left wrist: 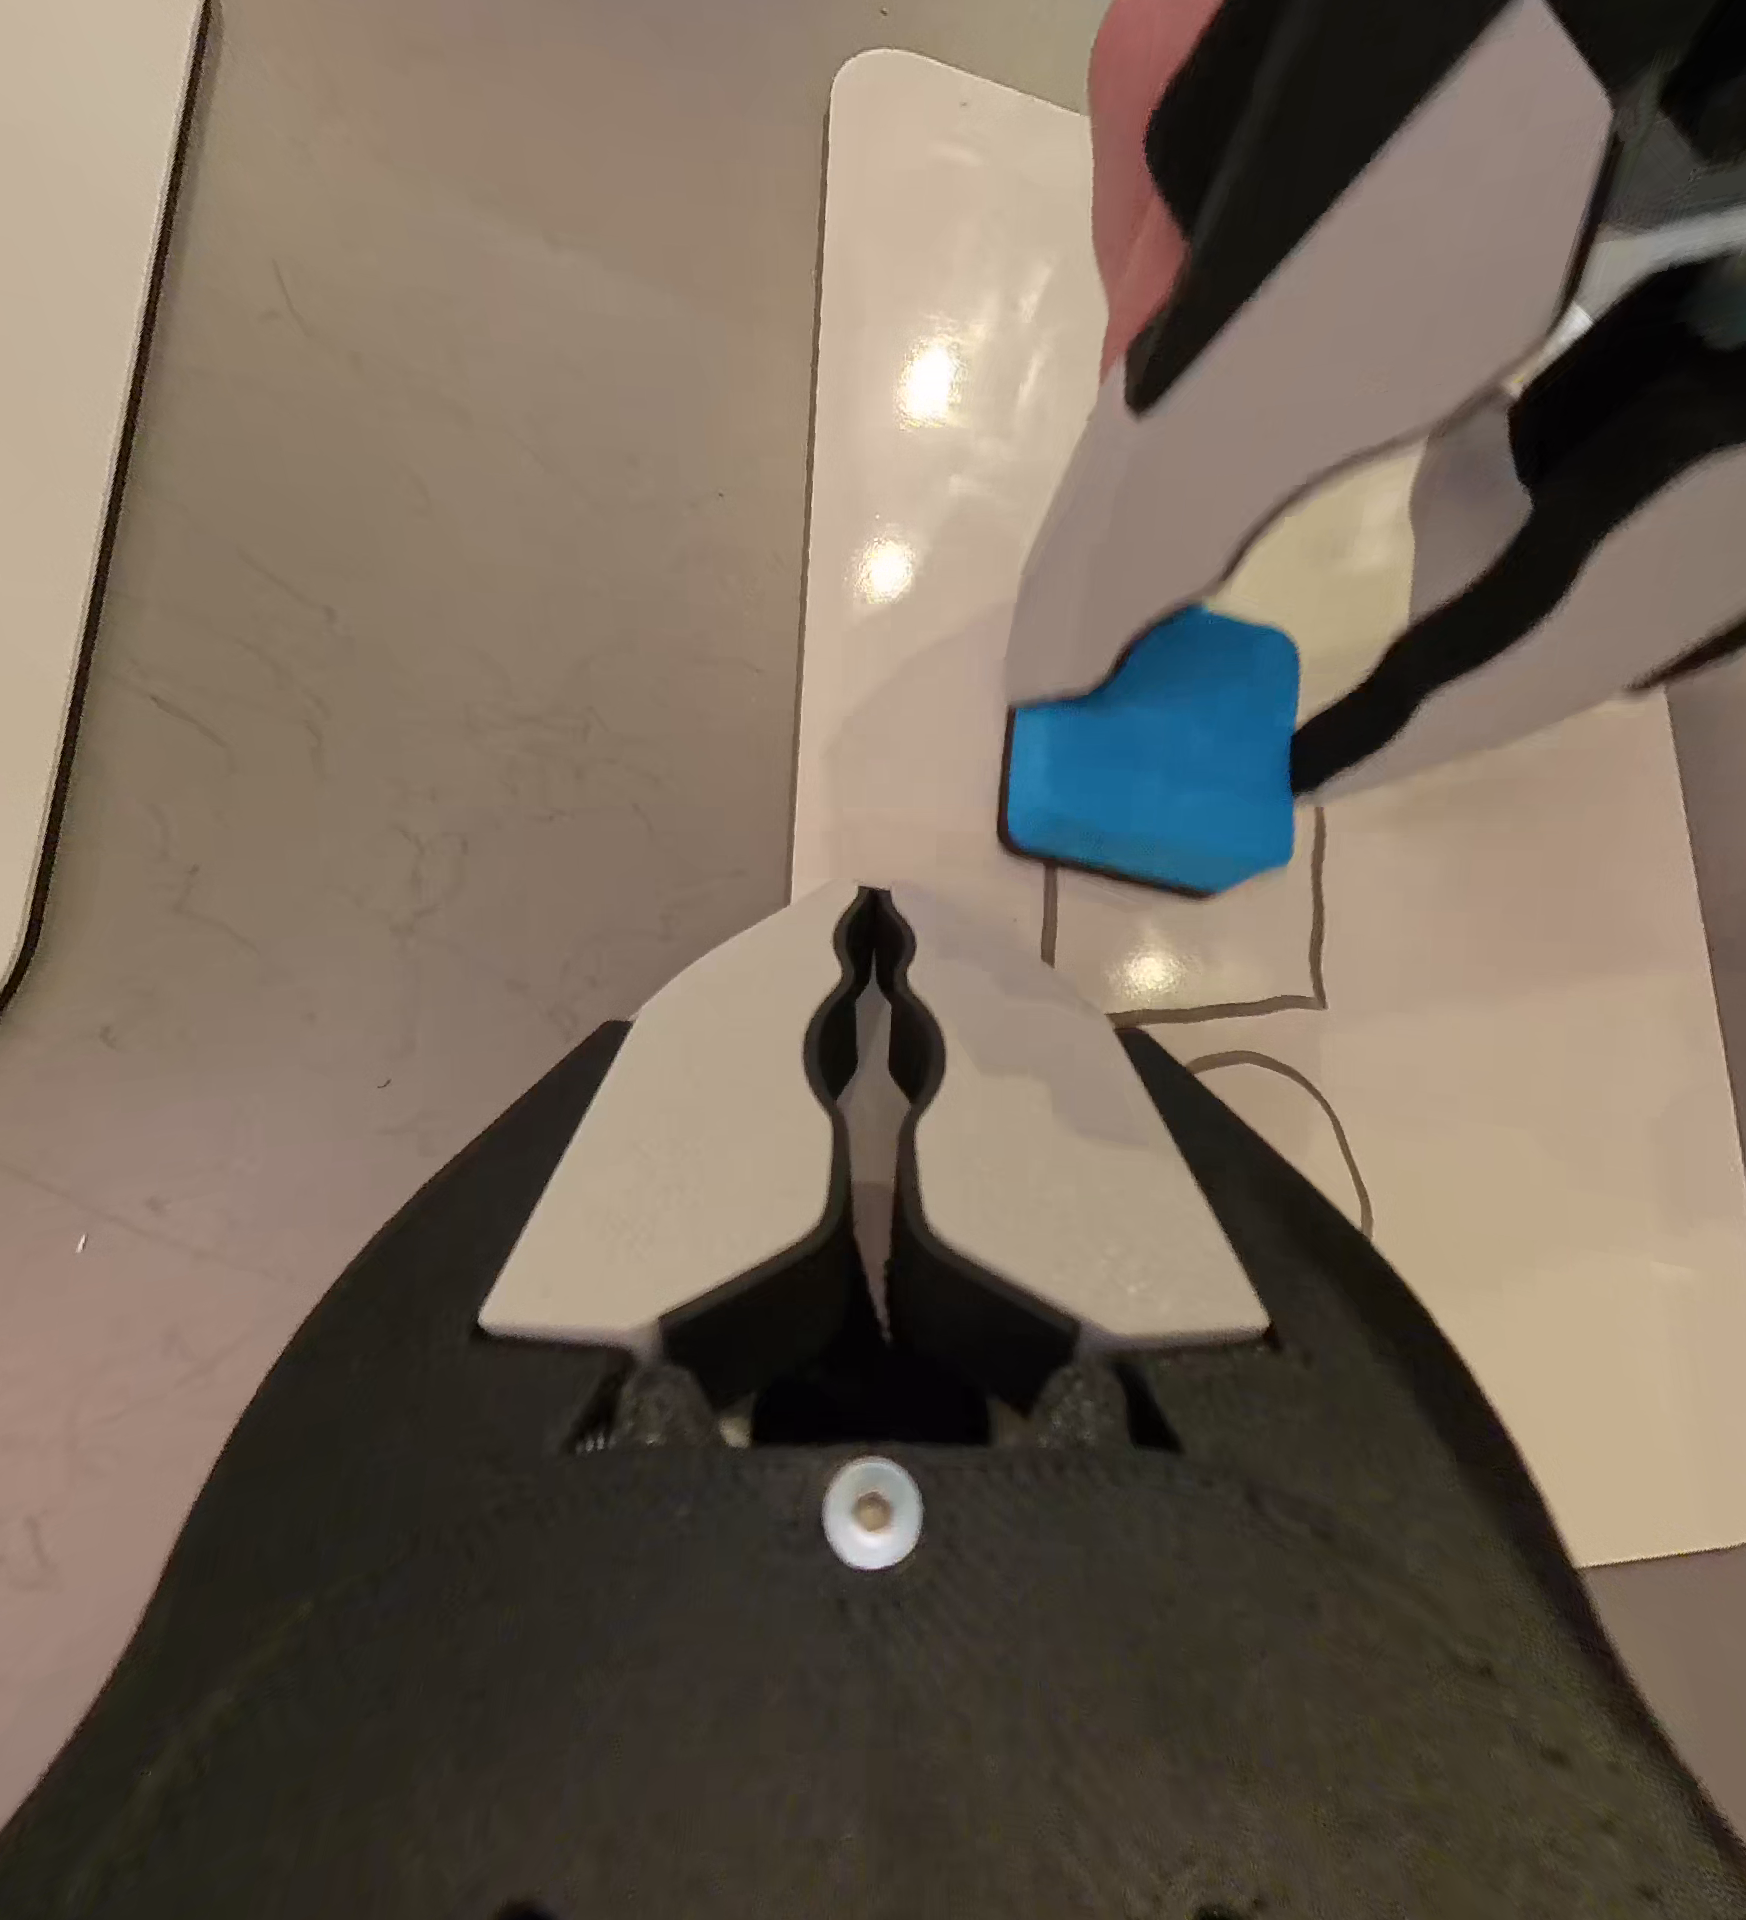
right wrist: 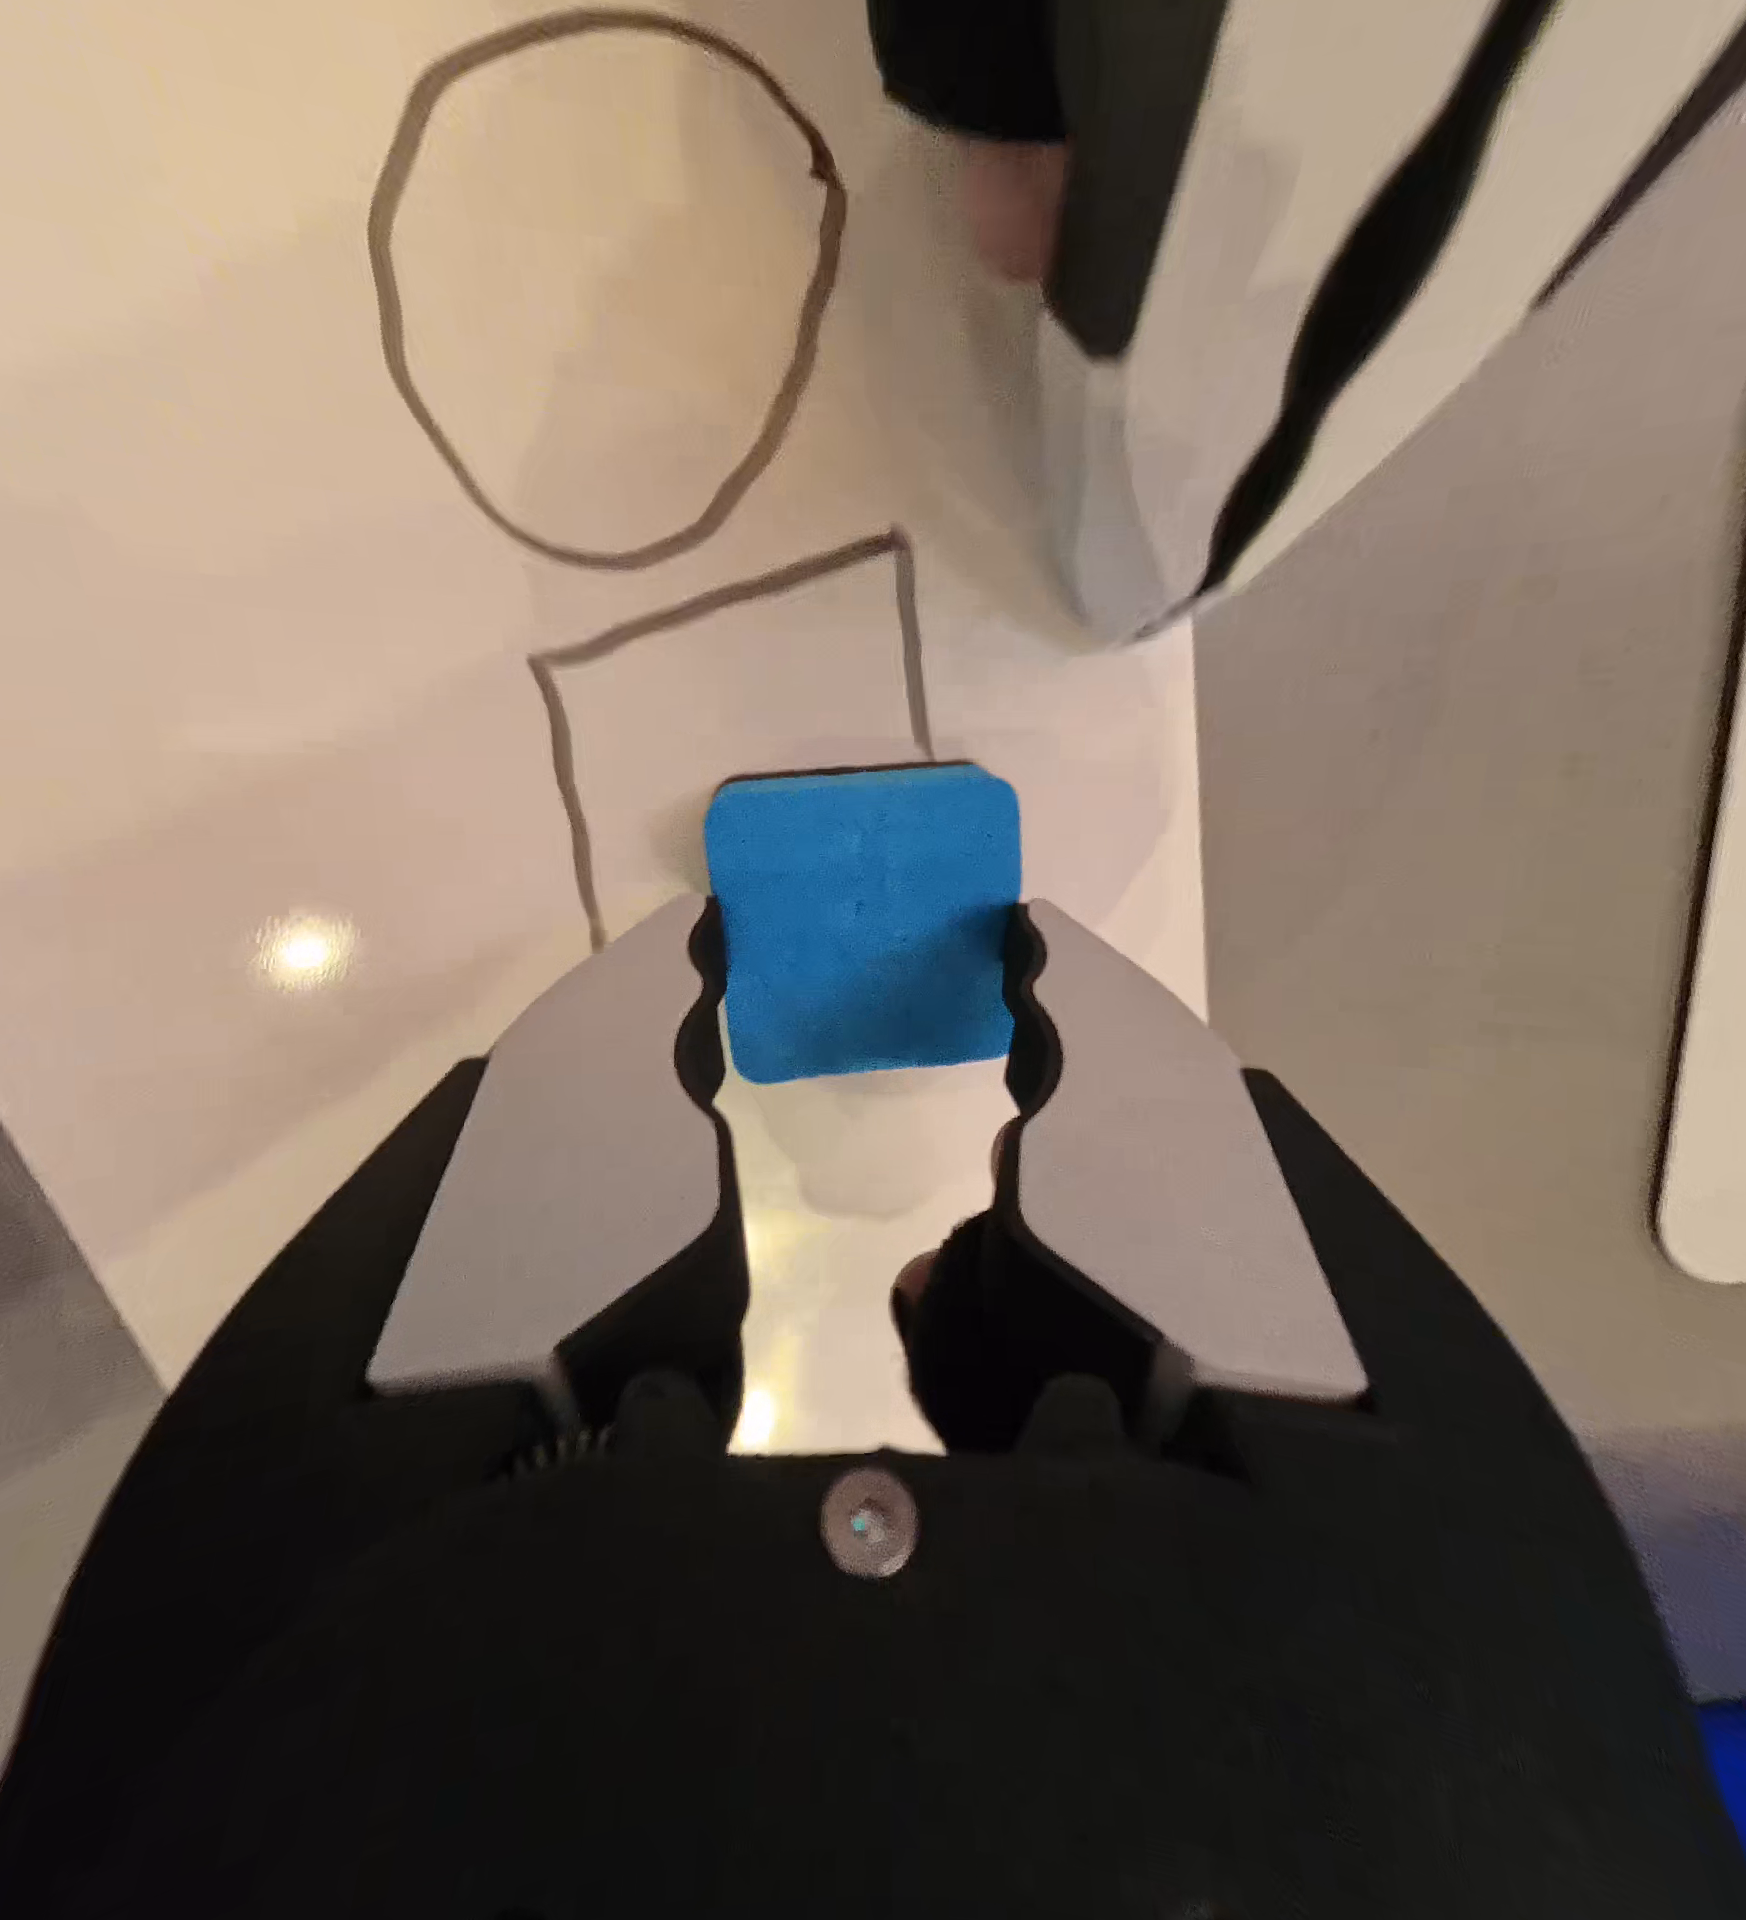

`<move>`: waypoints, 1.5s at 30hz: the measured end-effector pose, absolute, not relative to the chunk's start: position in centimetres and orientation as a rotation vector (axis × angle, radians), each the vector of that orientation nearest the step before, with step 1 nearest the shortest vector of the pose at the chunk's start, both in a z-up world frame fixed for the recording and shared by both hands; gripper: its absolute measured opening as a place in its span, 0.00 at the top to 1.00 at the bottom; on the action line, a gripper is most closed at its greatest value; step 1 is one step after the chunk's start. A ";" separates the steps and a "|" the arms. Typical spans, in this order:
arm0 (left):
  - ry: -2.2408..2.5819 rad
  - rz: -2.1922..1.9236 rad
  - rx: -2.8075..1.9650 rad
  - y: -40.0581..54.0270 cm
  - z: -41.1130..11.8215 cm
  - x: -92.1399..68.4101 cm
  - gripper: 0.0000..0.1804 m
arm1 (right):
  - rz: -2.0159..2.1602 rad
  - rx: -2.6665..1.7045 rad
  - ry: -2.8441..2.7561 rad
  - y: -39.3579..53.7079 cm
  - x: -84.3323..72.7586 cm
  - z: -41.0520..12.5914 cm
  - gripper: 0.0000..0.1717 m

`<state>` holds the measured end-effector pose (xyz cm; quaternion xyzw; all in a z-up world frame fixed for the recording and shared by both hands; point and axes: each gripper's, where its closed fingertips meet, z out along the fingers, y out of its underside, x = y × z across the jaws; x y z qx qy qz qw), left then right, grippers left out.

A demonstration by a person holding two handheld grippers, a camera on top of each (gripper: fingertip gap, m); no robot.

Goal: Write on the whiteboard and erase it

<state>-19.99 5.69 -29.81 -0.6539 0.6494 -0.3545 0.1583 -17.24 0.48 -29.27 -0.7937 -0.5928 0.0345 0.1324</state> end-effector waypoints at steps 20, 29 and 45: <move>1.833 -1.027 -1.893 5.9 -29.8 -20.0 1.00 | 0.091 -2.240 -1.815 0.0 -20.6 -29.4 0.69; 1.831 -1.040 -1.903 5.9 -29.8 -19.9 1.00 | 0.064 -2.252 -1.788 0.7 -21.6 -29.4 0.69; 1.826 -1.042 -1.907 6.0 -29.8 -19.9 1.00 | 0.051 -2.371 -1.821 -2.2 -18.6 -29.3 0.69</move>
